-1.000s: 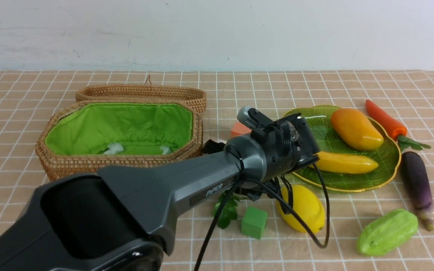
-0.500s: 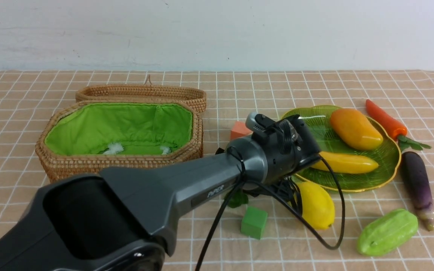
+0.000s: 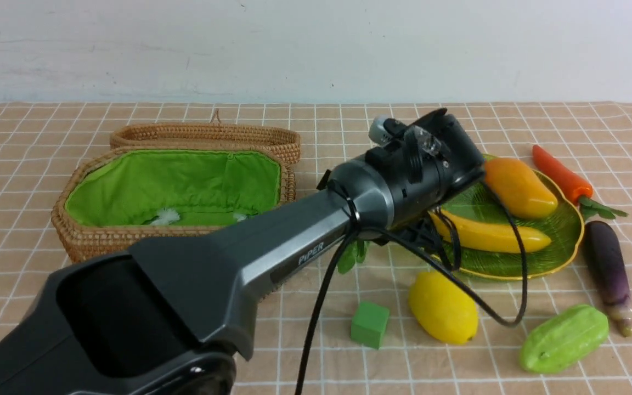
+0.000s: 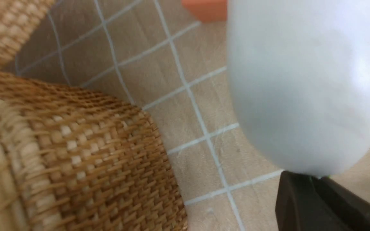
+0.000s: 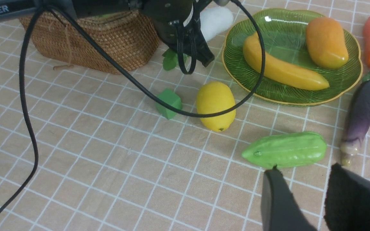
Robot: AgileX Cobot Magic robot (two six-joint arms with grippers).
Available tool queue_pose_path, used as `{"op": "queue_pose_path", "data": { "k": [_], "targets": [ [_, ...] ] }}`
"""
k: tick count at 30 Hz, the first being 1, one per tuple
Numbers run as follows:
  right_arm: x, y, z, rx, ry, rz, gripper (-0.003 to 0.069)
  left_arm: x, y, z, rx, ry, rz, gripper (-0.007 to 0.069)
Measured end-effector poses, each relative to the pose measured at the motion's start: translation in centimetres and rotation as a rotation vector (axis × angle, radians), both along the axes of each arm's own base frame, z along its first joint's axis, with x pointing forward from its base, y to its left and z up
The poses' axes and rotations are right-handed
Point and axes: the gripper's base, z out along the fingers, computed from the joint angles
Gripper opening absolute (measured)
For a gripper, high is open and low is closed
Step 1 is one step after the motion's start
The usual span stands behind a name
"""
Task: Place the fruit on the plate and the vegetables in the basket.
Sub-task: Take a daikon with your left arm and place it on the basket on the left.
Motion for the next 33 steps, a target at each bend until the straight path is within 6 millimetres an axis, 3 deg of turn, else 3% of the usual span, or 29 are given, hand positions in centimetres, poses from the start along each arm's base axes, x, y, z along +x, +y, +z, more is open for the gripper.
{"op": "queue_pose_path", "data": {
  "k": [4,5,10,12,19,23,25,29,33],
  "targets": [
    [0.0,0.0,0.0,0.001,-0.002,0.0,0.0236,-0.6,0.2,2.1,-0.03,0.007,-0.033,-0.0013],
    [0.0,0.0,0.1,0.0,-0.008,-0.003,0.0236,-1.2,0.5,4.0,-0.064,0.005,-0.059,-0.0013],
    [0.2,-0.1,0.1,-0.009,-0.025,-0.015,0.0236,-2.6,1.5,8.0,-0.12,-0.016,-0.112,-0.0013],
    [0.3,-0.3,0.3,-0.018,-0.045,-0.028,0.0236,-4.0,3.0,11.0,-0.129,-0.042,-0.15,-0.0013],
    [0.5,-0.3,0.6,-0.013,-0.091,-0.04,0.0236,-8.0,7.6,15.6,-0.043,-0.079,-0.292,-0.0013],
    [0.6,-0.3,0.8,-0.002,-0.114,-0.041,0.0236,-9.8,10.4,16.2,0.068,-0.086,-0.368,-0.0013],
    [0.7,-0.3,0.9,0.002,-0.122,-0.041,0.0236,-10.7,13.5,16.4,0.115,-0.072,-0.37,-0.0013],
    [0.6,-0.2,0.9,0.011,-0.121,-0.035,0.0236,-10.2,18.2,15.6,0.164,-0.03,-0.285,-0.0013],
    [0.6,-0.2,0.9,0.017,-0.119,-0.031,0.0236,-8.2,23.4,13.1,0.272,0.04,-0.262,-0.0013]
  ]
}}
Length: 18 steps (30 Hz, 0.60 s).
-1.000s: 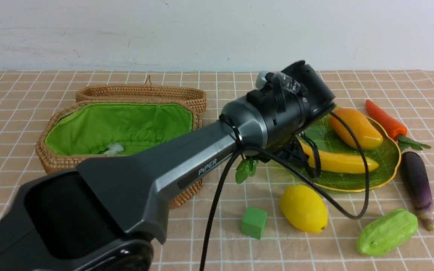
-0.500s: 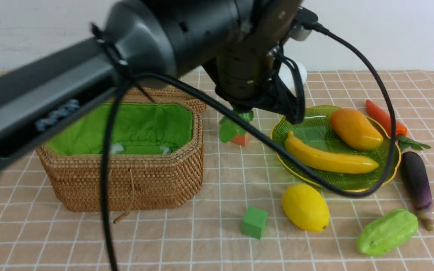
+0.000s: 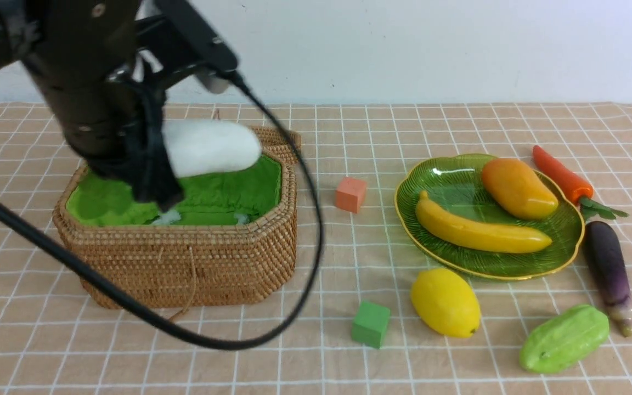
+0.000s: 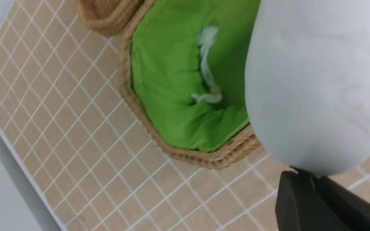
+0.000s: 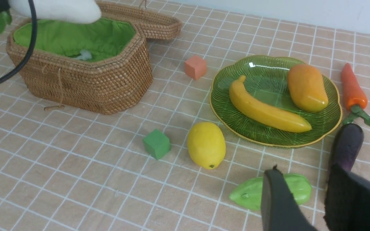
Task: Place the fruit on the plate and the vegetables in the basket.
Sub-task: Take a daikon with your left arm and place it on the basket on the left.
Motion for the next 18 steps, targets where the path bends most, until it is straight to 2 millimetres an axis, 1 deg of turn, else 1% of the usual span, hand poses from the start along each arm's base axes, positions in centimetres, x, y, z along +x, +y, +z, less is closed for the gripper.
{"op": "queue_pose_path", "data": {
  "k": [1,2,3,4,6,8,10,11,12,13,14,15,16,17,18],
  "targets": [
    [0.0,0.0,0.0,0.0,0.0,0.0,0.0236,0.2,0.3,-0.1,0.004,-0.002,-0.005,-0.0013],
    [0.0,0.0,0.0,0.002,-0.002,0.001,0.0236,1.2,1.3,-1.5,0.033,0.011,-0.038,-0.0013],
    [0.0,0.0,0.0,0.002,-0.003,0.001,0.0236,1.4,1.5,-1.6,0.036,0.008,-0.047,-0.0013],
    [0.0,0.0,0.0,0.006,-0.002,0.003,0.0236,2.3,1.9,-2.6,0.05,0.012,-0.075,-0.0013],
    [0.0,0.1,0.0,0.014,0.002,0.01,0.0236,3.3,2.3,-3.4,0.047,0.003,-0.079,-0.001],
    [-0.1,0.2,0.0,0.026,0.007,0.02,0.0236,4.1,2.2,-3.8,0.031,-0.022,-0.078,0.0011],
    [-0.2,0.4,0.0,0.037,0.012,0.029,0.0236,4.6,2.0,-4.1,0.001,-0.055,-0.068,0.0074],
    [-0.2,0.4,0.1,0.041,0.013,0.032,0.0236,4.8,1.9,-4.0,-0.01,-0.072,-0.06,0.0118],
    [-0.2,0.4,0.1,0.042,0.013,0.033,0.0236,4.9,1.9,-4.0,-0.01,-0.077,-0.058,0.0137],
    [-0.2,0.4,0.1,0.043,0.014,0.034,0.0236,4.9,1.9,-4.0,-0.009,-0.084,-0.054,0.019],
    [-0.2,0.4,0.1,0.044,0.013,0.034,0.0236,4.9,2.0,-4.0,-0.002,-0.09,-0.048,0.0258],
    [-0.2,0.4,0.1,0.045,0.014,0.035,0.0236,4.9,2.0,-3.9,0.001,-0.092,-0.047,0.0281],
    [-0.2,0.4,0.1,0.046,0.014,0.036,0.0236,4.9,2.1,-3.9,0.008,-0.091,-0.043,0.0326],
    [-0.2,0.5,0.1,0.05,0.015,0.039,0.0236,4.9,2.2,-4.0,0.016,-0.084,-0.035,0.041],
    [-0.2,0.5,0.1,0.052,0.016,0.041,0.0236,4.8,2.3,-4.0,0.02,-0.072,-0.023,0.0457]
  ]
}}
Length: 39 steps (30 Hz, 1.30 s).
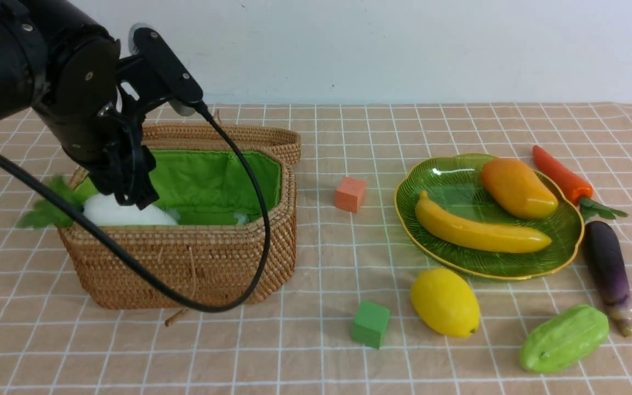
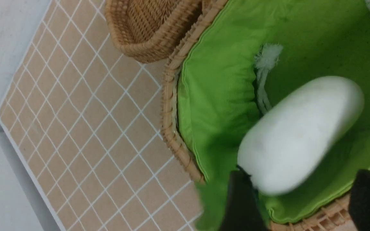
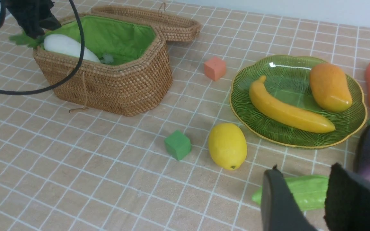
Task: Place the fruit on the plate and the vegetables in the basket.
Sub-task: Take a daikon with your left arm and place it on the basket on the left, then use the right arm to grab a lemon and put it into the right plate
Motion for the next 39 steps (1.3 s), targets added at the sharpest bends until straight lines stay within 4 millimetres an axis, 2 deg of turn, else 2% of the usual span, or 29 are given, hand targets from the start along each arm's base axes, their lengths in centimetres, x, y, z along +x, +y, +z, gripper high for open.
{"op": "queue_pose_path", "data": {
  "k": [3,6,8,11,12,13,15,16,18,19,20,21,22,23,24,25,28,30,32,34,35,39],
  "targets": [
    [0.0,0.0,0.0,0.003,0.002,0.001,0.0236,-0.5,0.1,0.0,-0.052,0.023,0.068,0.0552],
    [0.4,0.2,0.0,0.004,0.017,-0.002,0.0236,-1.0,-0.1,0.5,-0.147,0.022,0.143,0.0561],
    [1.4,0.7,-0.2,-0.008,0.063,-0.003,0.0236,-2.7,-1.1,2.5,-0.298,0.005,0.231,0.0486],
    [3.8,1.8,-0.8,-0.042,0.152,0.0,0.0236,-5.5,-2.3,5.6,-0.429,-0.038,0.238,0.0325],
    [4.7,2.2,-1.1,-0.052,0.184,0.002,0.0237,-6.5,-2.4,6.6,-0.465,-0.053,0.237,0.0256],
    [6.2,3.0,-1.6,-0.07,0.241,0.005,0.0237,-8.8,-2.8,8.3,-0.535,-0.076,0.211,0.0111],
    [8.1,3.8,-2.3,-0.09,0.299,0.005,0.0237,-11.1,-2.8,9.7,-0.59,-0.094,0.175,0.0014],
    [9.3,4.4,-2.7,-0.105,0.339,0.004,0.0237,-12.5,-2.6,10.2,-0.618,-0.102,0.154,-0.0013],
    [11.8,5.5,-3.6,-0.133,0.41,0.001,0.0237,-14.9,-2.1,10.6,-0.669,-0.112,0.116,-0.0013],
    [13.1,6.1,-4.0,-0.145,0.44,-0.001,0.0237,-16.1,-1.7,10.5,-0.698,-0.115,0.093,-0.0013],
    [13.6,6.3,-4.3,-0.153,0.458,-0.001,0.0237,-16.4,-1.7,10.5,-0.707,-0.112,0.085,-0.0013],
    [15.7,7.3,-5.3,-0.177,0.515,-0.002,0.0237,-18.8,-0.8,10.0,-0.77,-0.124,0.041,-0.0013],
    [17.3,8.0,-6.0,-0.193,0.557,-0.003,0.0237,-19.9,-0.5,9.1,-0.803,-0.114,0.022,-0.0013],
    [17.5,8.1,-6.2,-0.196,0.564,-0.003,0.0237,-20.1,-0.4,9.0,-0.818,-0.116,0.015,-0.0013],
    [19.5,9.0,-7.2,-0.217,0.617,-0.003,0.0237,-21.8,0.3,7.9,-0.871,-0.129,-0.022,-0.0013],
    [19.6,9.0,-7.1,-0.216,0.614,-0.003,0.0237,-22.0,0.5,7.6,-0.873,-0.126,-0.023,-0.0013],
    [23.4,10.8,-9.8,-0.262,0.722,-0.005,0.0248,-25.2,2.2,4.8,-0.99,-0.184,-0.1,-0.0013],
    [25.2,11.6,-11.6,-0.286,0.779,-0.006,0.027,-26.2,2.8,3.8,-1.035,-0.232,-0.142,-0.0013],
    [26.9,12.3,-13.2,-0.306,0.824,-0.008,0.0319,-27.0,3.4,2.7,-1.071,-0.275,-0.176,-0.0013],
    [28.4,13.0,-14.8,-0.321,0.861,-0.01,0.0403,-27.8,3.9,1.8,-1.109,-0.322,-0.207,-0.0013],
    [28.7,13.1,-15.0,-0.324,0.866,-0.01,0.0421,-27.9,4.0,1.7,-1.113,-0.326,-0.21,-0.0013],
    [30.1,13.8,-17.3,-0.342,0.908,-0.013,0.0613,-28.4,4.5,1.6,-1.146,-0.377,-0.234,-0.0013]
  ]
}}
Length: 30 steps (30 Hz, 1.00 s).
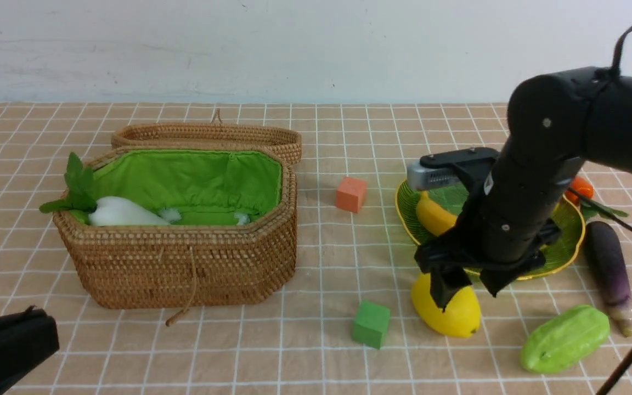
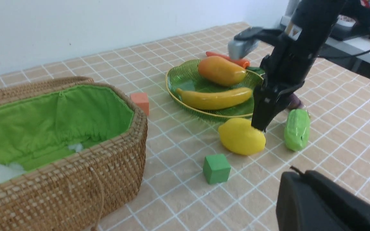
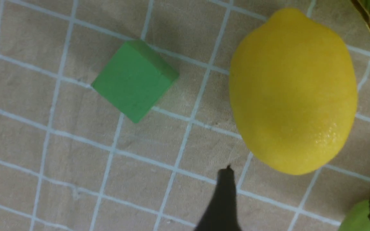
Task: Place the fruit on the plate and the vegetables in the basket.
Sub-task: Use the right arm to grab a lemon and put it into the right plate
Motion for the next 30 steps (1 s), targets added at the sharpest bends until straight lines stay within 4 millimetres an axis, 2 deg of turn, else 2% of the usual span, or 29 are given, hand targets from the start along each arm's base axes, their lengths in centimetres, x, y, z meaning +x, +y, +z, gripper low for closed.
{"op": "queue_pose_path", "data": {
  "k": [2,4,13,18,20,26,29,30],
  "targets": [
    [0.4,0.2,-0.8,-0.002,0.005,-0.006,0.0661,0.0,0.0,0.0,0.001,-0.002,0.0,-0.0013],
    [0.9,0.3,-1.7,-0.008,0.006,-0.019,0.0678,0.0,0.0,0.0,0.001,-0.002,0.0,-0.0013],
    [2.3,0.7,-5.0,-0.029,0.016,-0.07,0.0671,0.0,0.0,0.0,0.002,-0.003,0.0,-0.0013],
    [2.6,0.9,-6.3,-0.038,0.04,-0.075,0.0625,0.0,0.0,0.0,0.002,-0.002,0.0,-0.0013],
    [2.7,0.9,-6.3,-0.037,0.039,-0.076,0.0596,0.0,0.0,0.0,0.002,-0.002,0.0,-0.0013],
    [2.4,1.2,-5.7,-0.008,0.043,-0.074,0.0592,0.0,0.0,0.0,0.002,-0.002,0.0,-0.0013],
    [1.8,1.4,-3.5,0.024,-0.005,-0.062,0.0592,0.0,-0.1,0.1,-0.014,-0.004,-0.003,-0.0013],
    [1.8,1.3,-1.5,0.045,-0.06,-0.06,0.0592,0.0,-0.1,0.3,-0.043,-0.016,-0.006,-0.0013]
  ]
}}
